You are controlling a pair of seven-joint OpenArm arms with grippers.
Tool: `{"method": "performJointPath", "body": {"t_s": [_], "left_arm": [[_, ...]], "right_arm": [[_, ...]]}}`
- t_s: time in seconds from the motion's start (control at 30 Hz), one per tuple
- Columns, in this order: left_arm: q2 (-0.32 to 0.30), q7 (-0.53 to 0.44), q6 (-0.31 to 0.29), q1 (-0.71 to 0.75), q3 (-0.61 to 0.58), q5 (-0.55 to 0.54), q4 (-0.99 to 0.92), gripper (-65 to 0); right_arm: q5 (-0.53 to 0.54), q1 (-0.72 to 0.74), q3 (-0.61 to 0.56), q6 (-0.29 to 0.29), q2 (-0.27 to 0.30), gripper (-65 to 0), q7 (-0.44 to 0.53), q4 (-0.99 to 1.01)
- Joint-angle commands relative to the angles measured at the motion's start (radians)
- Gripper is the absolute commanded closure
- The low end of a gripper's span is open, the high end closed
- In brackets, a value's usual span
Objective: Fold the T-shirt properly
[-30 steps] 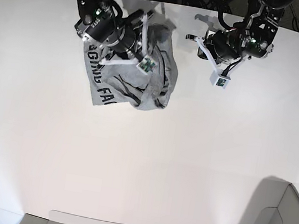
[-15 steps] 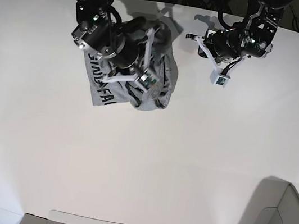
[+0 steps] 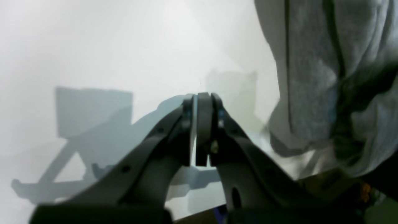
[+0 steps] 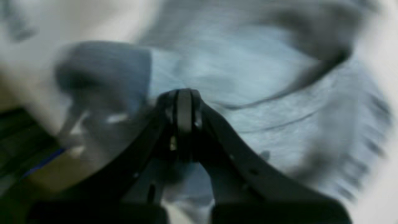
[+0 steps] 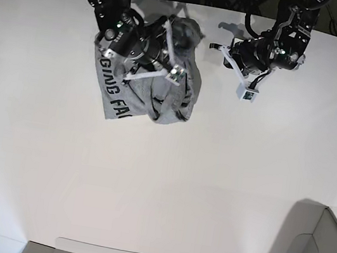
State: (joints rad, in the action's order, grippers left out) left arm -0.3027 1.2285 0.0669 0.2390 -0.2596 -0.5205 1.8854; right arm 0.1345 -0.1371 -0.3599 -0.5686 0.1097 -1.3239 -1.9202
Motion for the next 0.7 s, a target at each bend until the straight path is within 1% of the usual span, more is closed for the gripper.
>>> {"method": "performJointPath", "body": {"t_s": [0.0,0.07,0.17,0.23,0.37,0.4,0.47,0.6,0.67], "left_arm": [[-0.008,-0.008,0.001,-0.005,0.004,-0.003,0.015,-2.0],[-0.008,-0.008,0.001,-0.005,0.004,-0.003,0.015,-2.0],[-0.008,-0.008,0.001,-0.023,0.004,-0.003,0.013,-2.0],[-0.006,-0.008,0.003,-0.030,0.004,-0.003,0.013,-2.0],[-0.006,-0.008,0.003,-0.031,0.004,-0.003,0.013,-2.0],[-0.008,-0.008,0.003,-0.031,0.004,-0.003,0.013,-2.0],[-0.008,-0.008,0.003,-0.031,0.004,-0.003,0.013,-2.0],[-0.008,-0.008,0.003,-0.030,0.004,-0.003,0.013,-2.0],[-0.006,-0.008,0.003,-0.030,0.004,-0.003,0.013,-2.0]], "right_arm": [[0.011,0.007,-0.041,-0.012,0.003,0.0,0.010,-0.026],[0.011,0.000,-0.121,-0.012,0.005,0.0,0.010,-0.035],[0.011,0.006,-0.192,-0.012,0.005,0.0,0.008,-0.035],[0.007,0.011,-0.213,-0.011,0.000,0.0,0.011,-0.035],[0.006,0.049,-0.209,-0.004,-0.005,0.0,0.016,-0.037],[0.006,0.064,-0.195,-0.003,-0.005,0.0,0.016,-0.038],[0.006,0.090,-0.132,-0.003,-0.011,0.0,0.016,-0.038],[0.006,0.139,0.072,-0.003,-0.051,0.0,0.010,-0.045],[0.006,0.162,0.149,-0.003,-0.055,0.0,0.008,-0.042]]}}
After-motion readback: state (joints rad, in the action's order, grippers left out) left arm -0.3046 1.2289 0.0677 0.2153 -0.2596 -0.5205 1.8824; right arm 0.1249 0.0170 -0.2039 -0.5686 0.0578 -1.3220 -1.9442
